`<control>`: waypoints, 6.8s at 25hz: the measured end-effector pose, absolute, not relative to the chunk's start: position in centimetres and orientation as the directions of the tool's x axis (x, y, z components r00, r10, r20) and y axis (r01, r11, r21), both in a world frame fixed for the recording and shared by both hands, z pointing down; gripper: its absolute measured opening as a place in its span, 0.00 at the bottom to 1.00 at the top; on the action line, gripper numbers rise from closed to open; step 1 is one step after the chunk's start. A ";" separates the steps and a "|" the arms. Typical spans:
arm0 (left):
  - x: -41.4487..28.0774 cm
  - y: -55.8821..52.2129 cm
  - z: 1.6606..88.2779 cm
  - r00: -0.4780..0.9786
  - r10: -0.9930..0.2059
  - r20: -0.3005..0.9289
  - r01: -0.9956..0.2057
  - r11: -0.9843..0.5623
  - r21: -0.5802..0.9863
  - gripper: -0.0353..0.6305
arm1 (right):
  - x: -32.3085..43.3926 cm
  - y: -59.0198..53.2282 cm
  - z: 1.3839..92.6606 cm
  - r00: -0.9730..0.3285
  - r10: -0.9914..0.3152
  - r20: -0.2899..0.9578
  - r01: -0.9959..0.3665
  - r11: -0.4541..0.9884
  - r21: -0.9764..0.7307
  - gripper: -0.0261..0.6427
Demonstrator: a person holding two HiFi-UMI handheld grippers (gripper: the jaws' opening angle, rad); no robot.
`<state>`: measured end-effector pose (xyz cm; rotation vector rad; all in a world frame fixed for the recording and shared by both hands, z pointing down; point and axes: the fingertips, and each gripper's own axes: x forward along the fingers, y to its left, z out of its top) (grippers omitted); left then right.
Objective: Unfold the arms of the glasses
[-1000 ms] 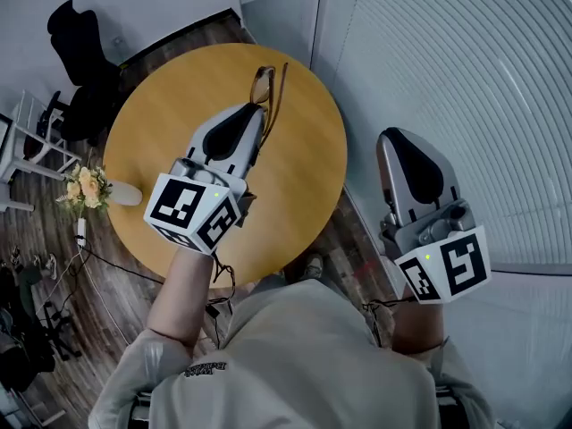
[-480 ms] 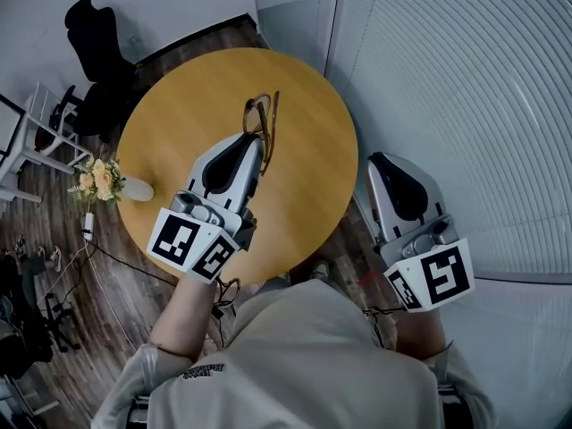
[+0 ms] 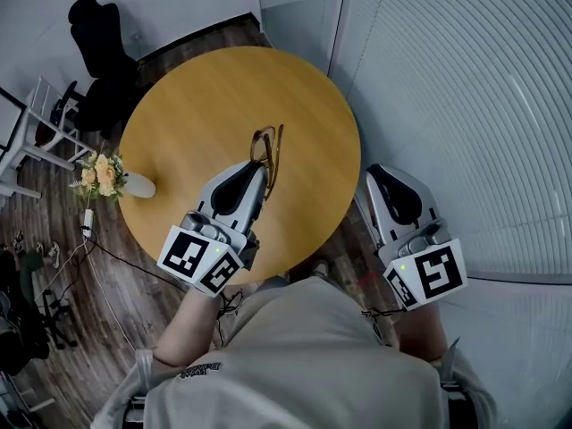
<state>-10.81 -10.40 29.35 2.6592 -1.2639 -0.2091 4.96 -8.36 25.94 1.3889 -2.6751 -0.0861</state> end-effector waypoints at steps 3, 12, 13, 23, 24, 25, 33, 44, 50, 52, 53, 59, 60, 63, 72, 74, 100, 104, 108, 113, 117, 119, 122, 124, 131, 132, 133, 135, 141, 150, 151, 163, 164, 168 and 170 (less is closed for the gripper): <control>-10.3 -10.1 29.8 0.636 -0.771 -0.042 -0.746 -0.628 0.222 0.12 | 5.6 -8.5 26.4 -0.562 -0.821 0.101 -0.815 0.570 0.105 0.10; -9.9 -10.1 29.8 0.658 -0.752 -0.044 -0.726 -0.649 0.227 0.12 | 4.8 -9.1 26.0 -0.567 -0.816 0.113 -0.804 0.578 0.137 0.10; -9.9 -10.1 29.7 0.659 -0.751 -0.042 -0.727 -0.651 0.220 0.12 | 4.6 -9.2 25.9 -0.573 -0.812 0.112 -0.801 0.583 0.133 0.10; -8.2 -9.8 29.1 0.688 -0.725 -0.036 -0.710 -0.682 0.176 0.12 | 2.3 -10.3 22.0 -0.640 -0.767 0.049 -0.743 0.633 0.217 0.10; -8.0 -9.8 29.0 0.690 -0.723 -0.036 -0.709 -0.684 0.171 0.12 | 1.9 -10.5 21.5 -0.647 -0.761 0.040 -0.735 0.638 0.231 0.10; -7.9 -9.8 28.8 0.691 -0.722 -0.037 -0.708 -0.686 0.167 0.12 | 1.5 -10.6 21.0 -0.655 -0.755 0.031 -0.727 0.642 0.243 0.10; -7.2 -9.7 28.1 0.695 -0.718 -0.042 -0.710 -0.694 0.122 0.12 | -2.1 -11.1 19.1 -0.724 -0.689 0.028 -0.661 0.704 0.260 0.10; -6.3 -10.1 28.6 0.694 -0.719 -0.030 -0.715 -0.694 0.083 0.12 | -2.7 -12.4 21.0 -0.721 -0.683 0.115 -0.645 0.723 0.249 0.10; -7.5 -10.6 27.8 0.650 -0.756 -0.068 -0.743 -0.652 0.151 0.12 | -1.3 -12.0 21.1 -0.710 -0.697 0.098 -0.662 0.709 0.243 0.10; -8.2 -10.9 27.4 0.637 -0.767 -0.079 -0.750 -0.640 0.169 0.12 | -1.1 -11.7 20.9 -0.712 -0.697 0.086 -0.668 0.710 0.221 0.10; -8.5 -11.0 27.1 0.632 -0.771 -0.083 -0.753 -0.635 0.171 0.12 | -1.0 -11.6 20.8 -0.715 -0.695 0.082 -0.670 0.713 0.205 0.10; -10.1 -12.0 25.9 0.587 -0.804 -0.093 -0.786 -0.594 0.171 0.12 | 0.1 -11.5 21.8 -0.706 -0.702 0.093 -0.681 0.709 0.181 0.10; -10.1 -12.2 25.9 0.580 -0.809 -0.093 -0.791 -0.587 0.171 0.12 | 0.5 -11.5 22.3 -0.703 -0.704 0.102 -0.685 0.708 0.174 0.10; -10.1 -12.5 26.0 0.569 -0.817 -0.094 -0.799 -0.577 0.169 0.12 | 1.5 -11.3 23.9 -0.693 -0.710 0.127 -0.693 0.704 0.152 0.10; -11.1 -12.8 25.8 0.548 -0.831 -0.099 -0.810 -0.556 0.187 0.12 | 1.7 -9.8 27.1 -0.691 -0.696 0.195 -0.693 0.715 0.092 0.10; -11.2 -12.8 26.0 0.549 -0.830 -0.098 -0.808 -0.557 0.193 0.12 | 1.5 -9.4 28.1 -0.692 -0.689 0.215 -0.692 0.718 0.077 0.10; -8.3 -10.6 27.5 0.623 -0.781 -0.037 -0.777 -0.624 0.088 0.12 | -3.5 -7.0 28.1 -0.813 -0.520 0.262 -0.507 0.853 0.121 0.15; -7.6 -10.5 27.1 0.641 -0.766 -0.039 -0.762 -0.642 0.083 0.12 | -5.7 -6.3 30.2 -0.815 -0.432 0.386 -0.396 0.902 0.174 0.18; -6.3 -10.2 26.7 0.654 -0.755 -0.047 -0.751 -0.655 0.080 0.12 | -6.0 -6.6 31.6 -0.769 -0.429 0.474 -0.351 0.903 0.248 0.18; -6.1 -9.6 27.0 0.669 -0.742 -0.041 -0.738 -0.670 0.078 0.12 | -7.0 -6.9 31.8 -0.765 -0.431 0.478 -0.360 0.902 0.237 0.18; -6.0 -9.8 27.6 0.675 -0.737 -0.029 -0.733 -0.675 0.085 0.12 | -7.3 -7.2 32.5 -0.764 -0.418 0.492 -0.358 0.908 0.216 0.18; -5.9 -9.9 27.7 0.676 -0.737 -0.024 -0.732 -0.675 0.089 0.12 | -7.2 -7.2 32.8 -0.768 -0.406 0.494 -0.360 0.913 0.192 0.17; -5.8 -10.1 28.0 0.677 -0.735 -0.016 -0.732 -0.676 0.090 0.12 | -7.0 -7.5 33.1 -0.769 -0.406 0.494 -0.369 0.913 0.175 0.14; -5.8 -10.3 28.1 0.676 -0.737 -0.012 -0.733 -0.674 0.087 0.12 | -6.9 -7.7 33.4 -0.767 -0.414 0.490 -0.382 0.909 0.170 0.11; -6.8 -11.2 28.4 0.647 -0.762 -0.001 -0.759 -0.645 0.093 0.12 | -5.9 -8.1 33.4 -0.749 -0.447 0.489 -0.400 0.893 0.205 0.10; -6.9 -11.3 28.4 0.644 -0.765 0.000 -0.762 -0.641 0.089 0.12 | -5.6 -8.2 33.4 -0.742 -0.455 0.493 -0.400 0.890 0.218 0.10; -7.0 -11.3 28.5 0.640 -0.769 0.001 -0.766 -0.637 0.085 0.12 | -5.2 -8.2 33.4 -0.736 -0.462 0.495 -0.403 0.886 0.229 0.10; -7.2 -11.4 28.6 0.628 -0.778 0.005 -0.776 -0.626 0.078 0.12 | -4.5 -8.2 33.4 -0.729 -0.472 0.495 -0.414 0.881 0.230 0.10; -8.5 -11.6 29.0 0.605 -0.796 0.022 -0.796 -0.604 0.053 0.12 | -2.9 -8.1 33.1 -0.719 -0.497 0.486 -0.454 0.865 0.213 0.10; -9.6 -12.5 30.5 0.571 -0.816 0.088 -0.820 -0.573 0.002 0.12 | 1.0 -9.1 30.9 -0.678 -0.601 0.423 -0.561 0.795 0.230 0.10; -9.6 -12.5 30.8 0.567 -0.818 0.098 -0.822 -0.570 -0.003 0.12 | 1.4 -9.4 30.7 -0.671 -0.613 0.418 -0.572 0.786 0.235 0.10; -9.5 -12.0 33.1 0.563 -0.804 0.193 -0.809 -0.584 -0.072 0.12 | 3.6 -10.4 29.9 -0.602 -0.684 0.412 -0.634 0.723 0.273 0.10; -9.7 -12.1 33.1 0.556 -0.807 0.199 -0.812 -0.578 -0.077 0.12 | 3.5 -10.4 30.0 -0.602 -0.683 0.414 -0.635 0.724 0.270 0.10; -10.2 -12.5 32.6 0.522 -0.829 0.199 -0.833 -0.546 -0.087 0.12 | 3.2 -10.4 30.9 -0.611 -0.672 0.418 -0.644 0.729 0.231 0.10; -10.7 -12.7 32.5 0.501 -0.843 0.193 -0.846 -0.525 -0.095 0.12 | 3.2 -10.3 31.4 -0.611 -0.675 0.414 -0.658 0.724 0.208 0.10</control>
